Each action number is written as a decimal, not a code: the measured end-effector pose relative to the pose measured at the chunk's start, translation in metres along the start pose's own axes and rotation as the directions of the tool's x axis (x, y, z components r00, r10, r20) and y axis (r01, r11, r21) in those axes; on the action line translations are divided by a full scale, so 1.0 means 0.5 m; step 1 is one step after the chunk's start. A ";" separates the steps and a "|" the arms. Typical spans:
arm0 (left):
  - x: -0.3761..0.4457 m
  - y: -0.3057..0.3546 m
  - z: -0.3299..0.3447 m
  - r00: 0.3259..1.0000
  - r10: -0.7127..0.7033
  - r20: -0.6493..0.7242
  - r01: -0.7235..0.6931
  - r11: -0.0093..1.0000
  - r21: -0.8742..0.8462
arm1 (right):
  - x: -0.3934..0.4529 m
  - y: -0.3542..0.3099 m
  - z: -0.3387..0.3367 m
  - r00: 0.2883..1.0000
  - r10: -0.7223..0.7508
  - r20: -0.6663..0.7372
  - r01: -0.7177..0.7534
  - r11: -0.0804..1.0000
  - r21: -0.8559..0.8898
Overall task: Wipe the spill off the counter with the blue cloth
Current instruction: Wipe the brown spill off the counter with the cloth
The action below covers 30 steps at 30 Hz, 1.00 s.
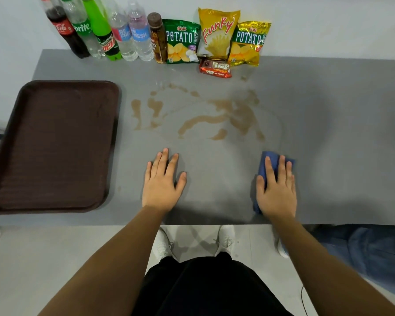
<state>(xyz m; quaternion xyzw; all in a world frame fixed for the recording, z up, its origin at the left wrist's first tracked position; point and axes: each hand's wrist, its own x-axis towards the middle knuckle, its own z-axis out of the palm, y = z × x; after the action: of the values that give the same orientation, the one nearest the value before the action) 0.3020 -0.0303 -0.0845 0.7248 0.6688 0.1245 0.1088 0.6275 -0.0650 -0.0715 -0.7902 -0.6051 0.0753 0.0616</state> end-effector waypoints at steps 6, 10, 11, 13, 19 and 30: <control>0.002 0.000 0.002 1.000 -0.001 0.007 0.001 1.000 0.013 | -0.080 -0.106 0.027 0.999 0.030 -0.016 -0.030 1.000 -0.007; 0.003 -0.003 0.007 1.000 0.002 -0.001 -0.002 1.000 0.021 | -0.045 -0.178 0.034 0.998 -0.056 -0.004 0.056 0.998 0.005; 0.003 -0.004 0.008 1.000 0.001 -0.002 -0.001 1.000 0.022 | -0.024 -0.186 0.032 0.997 -0.075 -0.002 0.075 0.997 0.007; 0.003 -0.006 0.008 1.000 -0.002 0.003 0.002 1.000 0.022 | 0.020 -0.191 0.027 0.995 -0.103 0.006 0.103 0.995 0.007; 0.004 -0.005 0.004 1.000 -0.008 0.029 0.008 1.000 0.026 | 0.122 -0.131 0.004 0.996 -0.081 -0.036 0.082 0.996 0.034; 0.004 -0.001 0.002 1.000 -0.011 0.021 0.010 0.999 0.035 | 0.017 -0.033 -0.002 0.989 0.146 -0.006 -0.146 0.989 0.038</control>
<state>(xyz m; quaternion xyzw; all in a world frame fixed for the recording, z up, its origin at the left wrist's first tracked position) 0.3021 -0.0284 -0.0855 0.7244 0.6735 0.1045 0.1038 0.6143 -0.0528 -0.0677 -0.8313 -0.5440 0.0873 0.0734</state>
